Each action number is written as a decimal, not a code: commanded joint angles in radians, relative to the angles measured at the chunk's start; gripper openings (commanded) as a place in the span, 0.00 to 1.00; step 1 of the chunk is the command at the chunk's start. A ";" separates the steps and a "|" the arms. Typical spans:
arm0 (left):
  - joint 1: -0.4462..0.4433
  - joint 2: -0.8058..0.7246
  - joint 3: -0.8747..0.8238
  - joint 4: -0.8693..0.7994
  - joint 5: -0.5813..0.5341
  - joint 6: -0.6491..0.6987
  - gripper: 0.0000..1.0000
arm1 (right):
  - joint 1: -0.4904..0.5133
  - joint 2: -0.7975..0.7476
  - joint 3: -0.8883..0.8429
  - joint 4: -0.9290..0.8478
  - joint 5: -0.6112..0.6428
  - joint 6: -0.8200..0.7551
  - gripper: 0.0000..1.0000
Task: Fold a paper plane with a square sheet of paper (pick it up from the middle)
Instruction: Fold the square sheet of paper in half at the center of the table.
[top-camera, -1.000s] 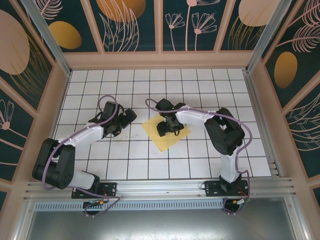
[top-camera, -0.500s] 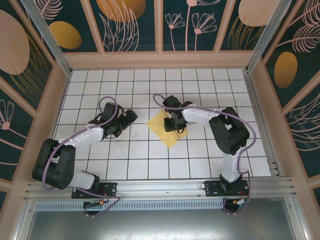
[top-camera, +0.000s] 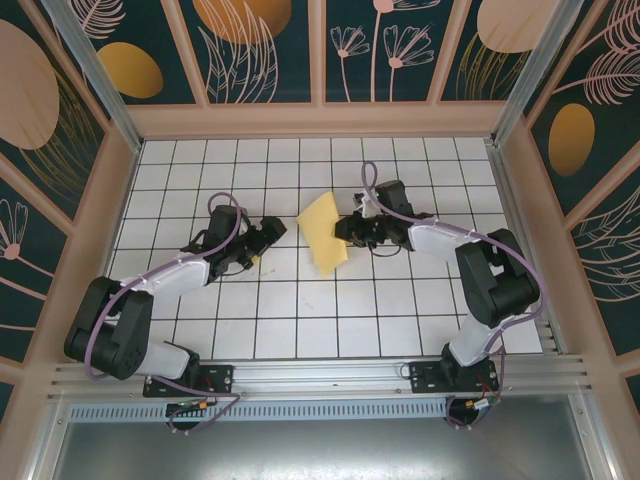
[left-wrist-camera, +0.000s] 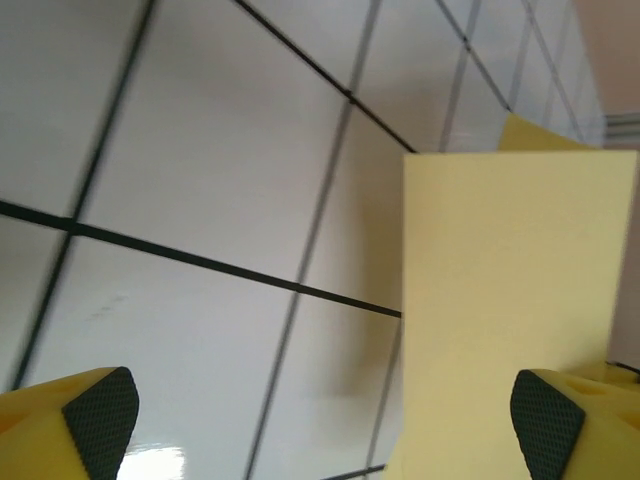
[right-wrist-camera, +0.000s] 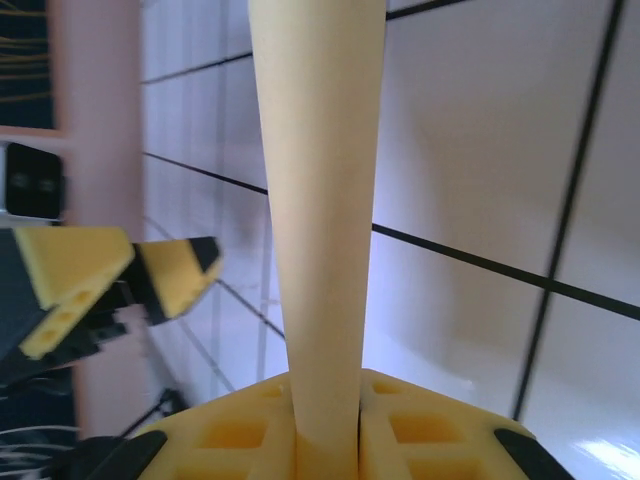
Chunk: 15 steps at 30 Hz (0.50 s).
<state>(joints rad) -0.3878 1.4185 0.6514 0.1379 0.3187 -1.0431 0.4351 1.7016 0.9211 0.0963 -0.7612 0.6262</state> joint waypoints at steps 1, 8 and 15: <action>-0.024 0.013 -0.016 0.146 0.078 -0.031 0.96 | -0.027 0.007 -0.061 0.207 -0.160 0.147 0.21; -0.065 0.078 -0.031 0.293 0.136 -0.093 0.90 | -0.071 0.060 -0.126 0.292 -0.179 0.241 0.23; -0.086 0.164 -0.012 0.330 0.159 -0.095 0.74 | -0.077 0.086 -0.140 0.296 -0.188 0.254 0.27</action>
<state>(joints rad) -0.4660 1.5509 0.6373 0.4084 0.4496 -1.1324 0.3660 1.7710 0.7929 0.3363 -0.9146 0.8566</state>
